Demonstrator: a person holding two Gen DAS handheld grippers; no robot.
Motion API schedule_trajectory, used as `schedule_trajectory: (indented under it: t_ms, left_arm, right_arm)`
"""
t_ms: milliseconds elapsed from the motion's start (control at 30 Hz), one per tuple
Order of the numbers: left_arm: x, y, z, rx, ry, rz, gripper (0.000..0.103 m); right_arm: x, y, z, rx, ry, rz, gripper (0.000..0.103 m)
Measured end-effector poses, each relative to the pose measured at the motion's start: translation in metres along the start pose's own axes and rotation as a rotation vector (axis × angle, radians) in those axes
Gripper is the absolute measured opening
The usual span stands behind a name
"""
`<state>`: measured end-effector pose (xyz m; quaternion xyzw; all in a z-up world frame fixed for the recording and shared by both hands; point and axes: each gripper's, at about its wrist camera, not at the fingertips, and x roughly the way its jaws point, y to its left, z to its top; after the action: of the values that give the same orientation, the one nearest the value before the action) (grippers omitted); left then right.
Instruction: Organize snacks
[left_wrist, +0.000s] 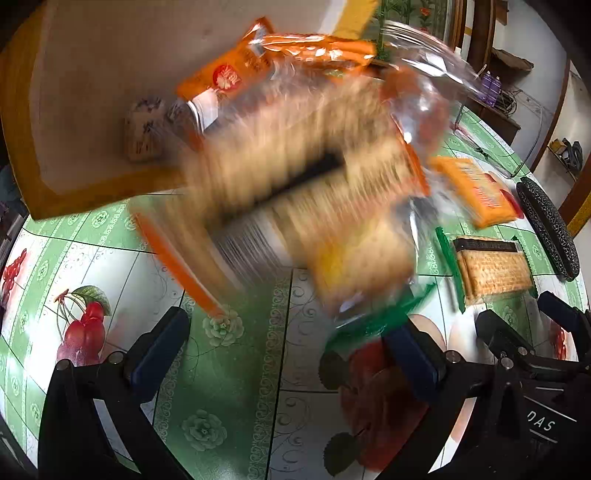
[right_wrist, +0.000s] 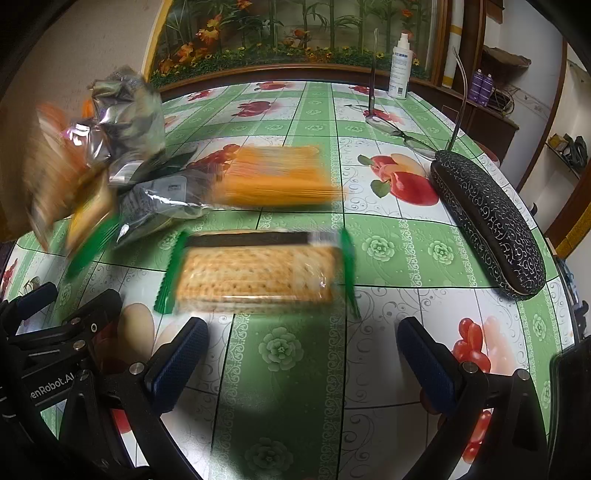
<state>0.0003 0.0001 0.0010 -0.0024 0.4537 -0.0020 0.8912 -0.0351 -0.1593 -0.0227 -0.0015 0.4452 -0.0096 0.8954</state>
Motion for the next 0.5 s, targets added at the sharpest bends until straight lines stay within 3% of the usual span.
schedule_trajectory:
  t_ms: [500]
  left_arm:
    - [0.0006,-0.0013,-0.0008,0.0,-0.001,0.001,0.103]
  right_arm:
    - [-0.0012,0.0012,-0.0001,-0.001,-0.001,0.001,0.103]
